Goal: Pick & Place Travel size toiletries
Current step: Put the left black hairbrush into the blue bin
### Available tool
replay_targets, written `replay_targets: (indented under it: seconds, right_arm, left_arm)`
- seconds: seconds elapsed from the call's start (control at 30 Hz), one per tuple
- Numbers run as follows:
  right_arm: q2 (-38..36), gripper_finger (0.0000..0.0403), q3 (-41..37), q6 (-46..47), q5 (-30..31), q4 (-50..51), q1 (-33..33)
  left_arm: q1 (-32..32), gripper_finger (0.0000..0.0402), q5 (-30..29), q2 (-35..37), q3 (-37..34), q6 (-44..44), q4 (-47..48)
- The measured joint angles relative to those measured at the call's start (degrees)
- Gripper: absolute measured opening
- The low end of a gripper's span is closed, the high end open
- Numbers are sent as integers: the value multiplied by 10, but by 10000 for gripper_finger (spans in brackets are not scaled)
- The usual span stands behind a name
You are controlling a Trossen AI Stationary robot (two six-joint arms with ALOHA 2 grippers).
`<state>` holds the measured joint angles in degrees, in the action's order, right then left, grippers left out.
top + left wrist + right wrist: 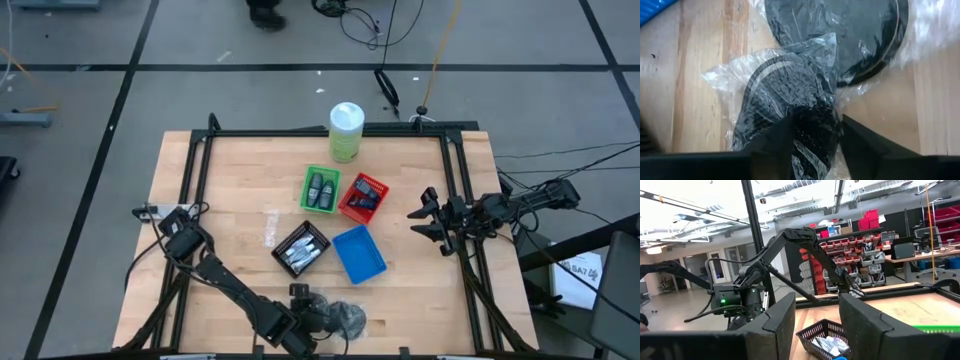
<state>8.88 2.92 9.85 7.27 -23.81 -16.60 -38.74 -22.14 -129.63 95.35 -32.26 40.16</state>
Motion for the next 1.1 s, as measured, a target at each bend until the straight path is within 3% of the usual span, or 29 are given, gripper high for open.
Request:
replay_targets:
  seconds: [0.3, 0.73, 1.1]
  right_arm:
    - [0, 141, 0, 0, 0, 1, 0]
    - [0, 141, 0, 0, 0, 1, 0]
    - [0, 141, 0, 0, 0, 1, 0]
  left_arm:
    - [2, 11, 15, 10, -2, 0, -2]
    - [1, 2, 17, 17, 26, 20, 31]
    - [2, 1, -22, 17, 114, 98, 102]
